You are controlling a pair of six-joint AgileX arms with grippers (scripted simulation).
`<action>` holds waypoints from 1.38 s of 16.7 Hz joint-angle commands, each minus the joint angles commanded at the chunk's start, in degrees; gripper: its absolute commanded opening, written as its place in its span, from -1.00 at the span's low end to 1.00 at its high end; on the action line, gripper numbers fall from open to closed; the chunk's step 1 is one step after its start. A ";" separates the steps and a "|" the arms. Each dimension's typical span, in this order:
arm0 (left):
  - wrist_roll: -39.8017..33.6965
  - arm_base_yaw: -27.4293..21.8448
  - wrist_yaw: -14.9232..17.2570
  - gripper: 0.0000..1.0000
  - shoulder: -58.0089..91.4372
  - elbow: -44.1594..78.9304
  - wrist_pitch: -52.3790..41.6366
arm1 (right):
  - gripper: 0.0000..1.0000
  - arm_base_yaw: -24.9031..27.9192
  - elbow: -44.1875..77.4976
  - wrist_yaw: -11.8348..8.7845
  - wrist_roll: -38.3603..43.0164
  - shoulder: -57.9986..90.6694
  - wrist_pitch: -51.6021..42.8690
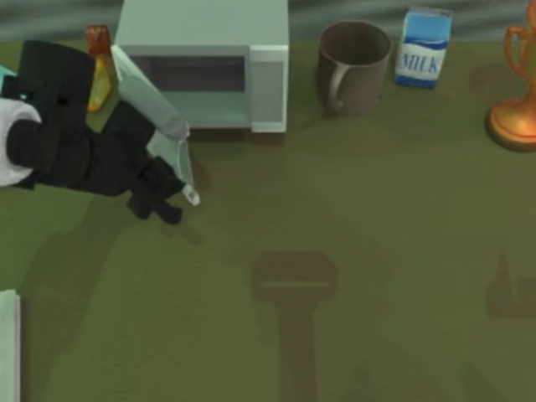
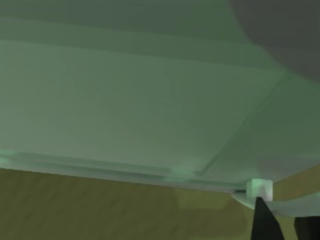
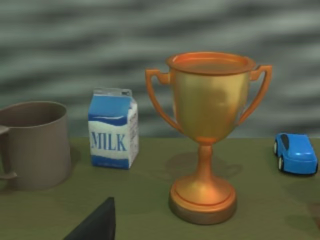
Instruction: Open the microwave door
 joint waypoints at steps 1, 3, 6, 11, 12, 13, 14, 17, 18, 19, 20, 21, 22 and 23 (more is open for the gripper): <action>0.00 0.00 0.00 -1.00 0.00 0.00 0.00 | 1.00 0.00 0.00 0.00 0.00 0.00 0.00; -0.21 -0.33 0.33 -1.00 -0.03 -0.22 -0.05 | 1.00 0.00 0.00 0.00 0.00 0.00 0.00; 1.16 0.29 0.99 -1.00 0.13 -0.15 -0.80 | 1.00 0.00 0.00 0.00 0.00 0.00 0.00; 4.78 2.00 2.93 -1.00 -0.02 0.41 -2.31 | 1.00 0.00 0.00 0.00 0.00 0.00 0.00; 5.21 2.22 3.16 -1.00 0.03 0.41 -2.58 | 1.00 0.00 0.00 0.00 0.00 0.00 0.00; 5.28 2.24 3.19 -1.00 0.03 0.40 -2.61 | 1.00 0.00 0.00 0.00 0.00 0.00 0.00; 5.28 2.24 3.19 -1.00 0.03 0.40 -2.61 | 1.00 0.00 0.00 0.00 0.00 0.00 0.00; 5.28 2.24 3.19 -1.00 0.03 0.40 -2.61 | 1.00 0.00 0.00 0.00 0.00 0.00 0.00; 5.28 2.24 3.19 -1.00 0.03 0.40 -2.61 | 1.00 0.00 0.00 0.00 0.00 0.00 0.00; 5.28 2.24 3.19 -1.00 0.03 0.40 -2.61 | 1.00 0.00 0.00 0.00 0.00 0.00 0.00; 5.28 2.24 3.19 -1.00 0.03 0.40 -2.61 | 1.00 0.00 0.00 0.00 0.00 0.00 0.00; 5.28 2.24 3.19 -1.00 0.03 0.40 -2.61 | 1.00 0.00 0.00 0.00 0.00 0.00 0.00; 5.28 2.24 3.19 -1.00 0.03 0.40 -2.61 | 1.00 0.00 0.00 0.00 0.00 0.00 0.00; 5.28 2.24 3.19 -1.00 0.03 0.40 -2.61 | 1.00 0.00 0.00 0.00 0.00 0.00 0.00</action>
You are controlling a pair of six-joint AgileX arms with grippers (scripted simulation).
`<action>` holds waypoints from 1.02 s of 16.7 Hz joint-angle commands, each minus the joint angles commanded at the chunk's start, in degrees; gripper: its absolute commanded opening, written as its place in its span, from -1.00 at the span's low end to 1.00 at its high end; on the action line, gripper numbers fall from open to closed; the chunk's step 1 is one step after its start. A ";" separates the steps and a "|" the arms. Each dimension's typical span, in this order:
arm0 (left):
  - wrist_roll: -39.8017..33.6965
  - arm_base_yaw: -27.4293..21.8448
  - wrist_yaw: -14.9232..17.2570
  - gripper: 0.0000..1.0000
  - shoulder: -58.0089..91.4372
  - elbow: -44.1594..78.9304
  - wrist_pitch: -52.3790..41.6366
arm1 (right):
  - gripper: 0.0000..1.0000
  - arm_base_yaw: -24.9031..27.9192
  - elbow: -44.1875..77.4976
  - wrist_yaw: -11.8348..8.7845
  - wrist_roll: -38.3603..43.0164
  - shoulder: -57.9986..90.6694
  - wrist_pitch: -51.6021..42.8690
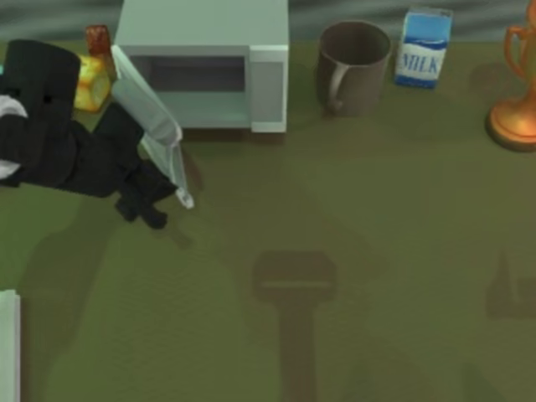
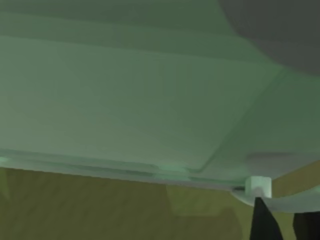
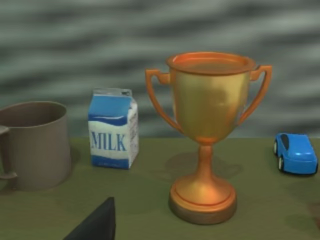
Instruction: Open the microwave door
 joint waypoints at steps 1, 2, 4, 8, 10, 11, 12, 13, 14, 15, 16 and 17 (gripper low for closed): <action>0.00 0.00 0.00 -1.00 0.00 0.00 0.00 | 1.00 0.00 0.00 0.00 0.00 0.00 0.00; 0.00 0.00 0.00 -1.00 0.00 0.00 0.00 | 1.00 0.00 0.00 0.00 0.00 0.00 0.00; 0.00 0.00 0.00 -1.00 0.00 0.00 0.00 | 1.00 0.00 0.00 0.00 0.00 0.00 0.00; 0.00 0.00 0.00 -1.00 0.00 0.00 0.00 | 1.00 0.00 0.00 0.00 0.00 0.00 0.00; 0.00 0.00 0.00 -1.00 0.00 0.00 0.00 | 1.00 0.00 0.00 0.00 0.00 0.00 0.00; 0.00 0.00 0.00 -1.00 0.00 0.00 0.00 | 1.00 0.00 0.00 0.00 0.00 0.00 0.00; 0.00 0.00 0.00 -1.00 0.00 0.00 0.00 | 1.00 0.00 0.00 0.00 0.00 0.00 0.00; 0.00 0.00 0.00 -1.00 0.00 0.00 0.00 | 1.00 0.00 0.00 0.00 0.00 0.00 0.00; -0.18 -0.29 0.28 -1.00 -0.06 -0.25 -0.07 | 1.00 0.00 0.00 0.00 0.00 0.00 0.00; -0.06 -0.23 0.34 -1.00 -0.03 -0.24 -0.15 | 1.00 0.00 0.00 0.00 0.00 0.00 0.00; 0.43 0.01 0.56 -1.00 0.06 -0.18 -0.47 | 1.00 0.00 0.00 0.00 0.00 0.00 0.00; 1.14 0.29 0.87 -1.00 0.14 -0.06 -0.84 | 1.00 0.00 0.00 0.00 0.00 0.00 0.00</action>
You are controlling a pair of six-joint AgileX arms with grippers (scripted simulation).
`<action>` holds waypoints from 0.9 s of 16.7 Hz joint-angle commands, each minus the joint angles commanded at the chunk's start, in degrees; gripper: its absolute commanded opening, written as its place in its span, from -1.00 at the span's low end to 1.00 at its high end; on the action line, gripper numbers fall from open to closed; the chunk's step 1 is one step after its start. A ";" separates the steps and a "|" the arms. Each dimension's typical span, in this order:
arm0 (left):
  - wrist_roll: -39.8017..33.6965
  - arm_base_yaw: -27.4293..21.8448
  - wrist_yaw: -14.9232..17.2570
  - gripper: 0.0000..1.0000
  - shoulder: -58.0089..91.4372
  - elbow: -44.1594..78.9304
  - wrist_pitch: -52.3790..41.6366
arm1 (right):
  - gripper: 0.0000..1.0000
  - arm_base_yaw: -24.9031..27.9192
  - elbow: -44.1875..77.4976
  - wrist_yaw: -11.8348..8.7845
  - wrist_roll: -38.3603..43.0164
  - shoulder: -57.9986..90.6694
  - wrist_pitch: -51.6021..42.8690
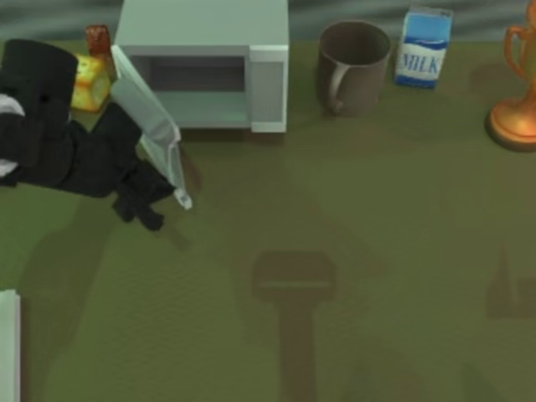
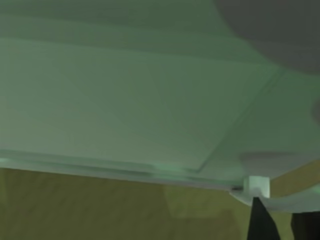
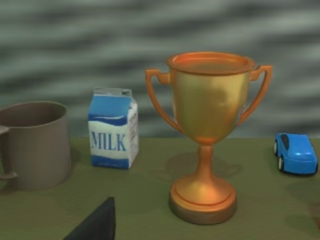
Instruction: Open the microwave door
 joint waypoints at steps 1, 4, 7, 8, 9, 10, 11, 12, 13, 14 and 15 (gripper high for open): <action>0.70 0.28 0.32 -1.00 0.04 0.16 -0.32 | 1.00 0.00 0.00 0.00 0.00 0.00 0.00; 2.75 1.18 1.32 -1.00 0.03 0.67 -1.23 | 1.00 0.00 0.00 0.00 0.00 0.00 0.00; 4.15 1.85 1.98 -1.00 0.20 0.84 -2.09 | 1.00 0.00 0.00 0.00 0.00 0.00 0.00; 4.15 1.85 1.98 -1.00 0.20 0.84 -2.09 | 1.00 0.00 0.00 0.00 0.00 0.00 0.00; 4.15 1.85 1.98 -1.00 0.20 0.84 -2.09 | 1.00 0.00 0.00 0.00 0.00 0.00 0.00; 4.15 1.85 1.98 -1.00 0.20 0.84 -2.09 | 1.00 0.00 0.00 0.00 0.00 0.00 0.00; 4.15 1.85 1.98 -1.00 0.20 0.84 -2.09 | 1.00 0.00 0.00 0.00 0.00 0.00 0.00; 4.15 1.85 1.98 -1.00 0.20 0.84 -2.09 | 1.00 0.00 0.00 0.00 0.00 0.00 0.00; 4.15 1.85 1.98 -1.00 0.20 0.84 -2.09 | 1.00 0.00 0.00 0.00 0.00 0.00 0.00; 4.15 1.85 1.98 -1.00 0.20 0.84 -2.09 | 1.00 0.00 0.00 0.00 0.00 0.00 0.00; 4.15 1.85 1.98 -1.00 0.20 0.84 -2.09 | 1.00 0.00 0.00 0.00 0.00 0.00 0.00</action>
